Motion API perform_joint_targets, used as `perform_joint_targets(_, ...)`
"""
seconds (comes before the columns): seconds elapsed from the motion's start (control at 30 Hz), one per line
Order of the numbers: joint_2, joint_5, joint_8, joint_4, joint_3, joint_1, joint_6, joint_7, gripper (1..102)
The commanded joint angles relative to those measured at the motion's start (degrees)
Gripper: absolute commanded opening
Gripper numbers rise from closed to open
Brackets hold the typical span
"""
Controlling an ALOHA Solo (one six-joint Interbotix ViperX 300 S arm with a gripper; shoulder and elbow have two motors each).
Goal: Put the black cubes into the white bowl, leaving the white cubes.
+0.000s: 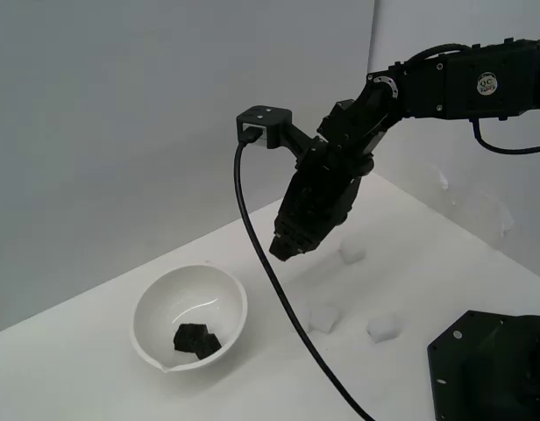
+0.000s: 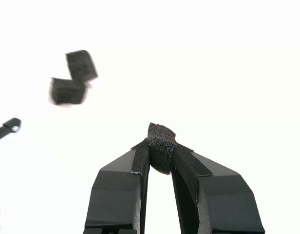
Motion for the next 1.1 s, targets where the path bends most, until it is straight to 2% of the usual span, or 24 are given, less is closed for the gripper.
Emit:
perform_joint_targets(0.0, 1.2, -2.8, 0.3, -2.5, 1.6, -1.8, -1.1, 0.6, 3)
perform_joint_targets(0.23, -0.1, -6.2, -1.2, -5.7, 0.2, -5.9, -1.1, 0.5, 3)
perform_joint_targets(0.47, -2.8, -8.6, -2.9, -8.3, -2.5, -10.0, -1.1, -1.1, 3)
perform_joint_targets(0.67, -6.2, -10.9, -3.2, -10.6, -5.9, -13.3, -2.7, -2.6, 3)
perform_joint_targets(0.9, -8.4, -12.7, -3.2, -12.3, -8.0, -14.2, -4.1, -2.7, 4)
perform_joint_targets(0.97, -8.4, -12.7, -3.2, -12.3, -8.0, -14.2, -4.6, -2.8, 13)
perform_joint_targets(1.07, -8.4, -12.7, -3.2, -12.3, -8.1, -14.2, -5.1, -3.3, 45)
